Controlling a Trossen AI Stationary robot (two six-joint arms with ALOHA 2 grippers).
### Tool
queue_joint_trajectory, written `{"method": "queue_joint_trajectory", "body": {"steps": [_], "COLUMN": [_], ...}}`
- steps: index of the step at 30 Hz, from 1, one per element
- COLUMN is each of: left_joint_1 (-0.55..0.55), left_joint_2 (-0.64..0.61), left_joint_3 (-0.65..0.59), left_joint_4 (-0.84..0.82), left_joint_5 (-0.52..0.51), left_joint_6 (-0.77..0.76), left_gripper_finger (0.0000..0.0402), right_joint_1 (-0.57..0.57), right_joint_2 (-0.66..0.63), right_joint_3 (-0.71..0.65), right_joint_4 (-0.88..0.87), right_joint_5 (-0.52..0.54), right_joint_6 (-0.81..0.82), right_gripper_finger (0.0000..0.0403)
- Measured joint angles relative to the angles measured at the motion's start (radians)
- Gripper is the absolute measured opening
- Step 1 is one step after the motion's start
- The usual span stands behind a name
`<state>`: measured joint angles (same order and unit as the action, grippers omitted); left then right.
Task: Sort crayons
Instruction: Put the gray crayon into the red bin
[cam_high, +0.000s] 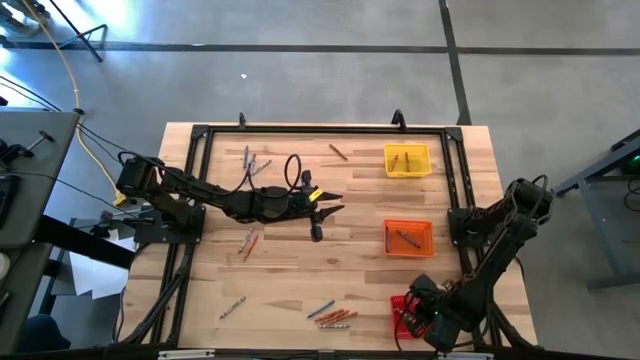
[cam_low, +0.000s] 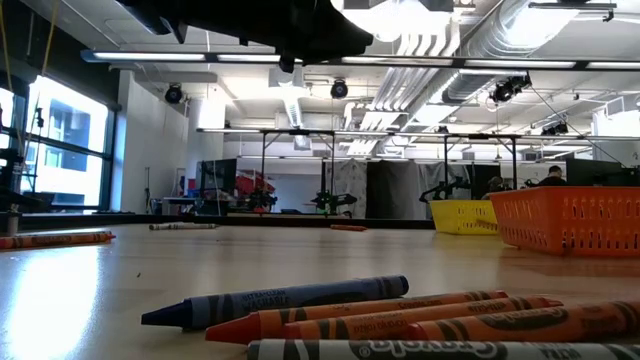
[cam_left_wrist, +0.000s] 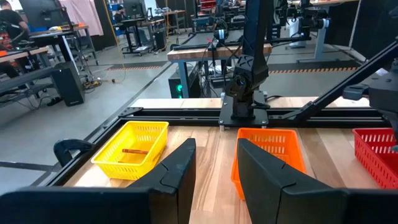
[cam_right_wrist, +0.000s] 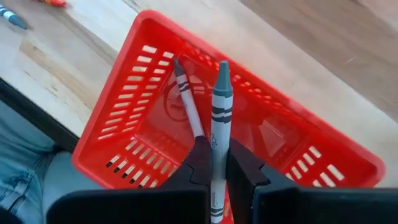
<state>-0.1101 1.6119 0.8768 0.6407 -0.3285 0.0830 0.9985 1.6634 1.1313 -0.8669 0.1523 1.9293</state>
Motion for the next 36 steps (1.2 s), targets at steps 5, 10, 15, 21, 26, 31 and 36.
{"method": "queue_joint_trajectory", "body": {"steps": [5,10,15,21,26,31,36], "left_joint_1": [0.000,0.000,0.000,0.000,0.000,0.000,0.000], "left_joint_2": [0.000,0.000,0.000,0.000,0.000,0.000,0.000], "left_joint_3": [0.000,0.000,0.000,0.000,0.000,0.000,0.000], "left_joint_4": [0.000,0.000,0.000,0.000,-0.001,-0.001,0.000], "left_joint_5": [0.000,0.000,0.000,0.000,0.000,0.000,0.000], "left_joint_6": [0.000,0.000,0.000,0.000,0.000,0.000,0.000], "left_gripper_finger": [0.0103,0.0103,0.0103,0.0103,0.0103,0.0103,0.0103], "right_joint_1": [0.000,0.000,0.000,0.000,0.000,0.000,0.000], "right_joint_2": [0.000,0.000,0.000,0.000,0.000,0.000,0.000], "right_joint_3": [0.000,0.000,0.000,0.000,0.000,0.000,0.000], "right_joint_4": [0.016,0.016,0.016,0.016,0.016,0.019,0.019], "right_joint_5": [-0.003,-0.003,-0.003,-0.003,-0.003,-0.003,-0.003], "right_joint_6": [0.000,0.000,0.000,0.000,0.000,0.000,0.000], "right_gripper_finger": [0.0021,0.0035,0.0038,0.0039,0.0040,0.0051,0.0075]}}
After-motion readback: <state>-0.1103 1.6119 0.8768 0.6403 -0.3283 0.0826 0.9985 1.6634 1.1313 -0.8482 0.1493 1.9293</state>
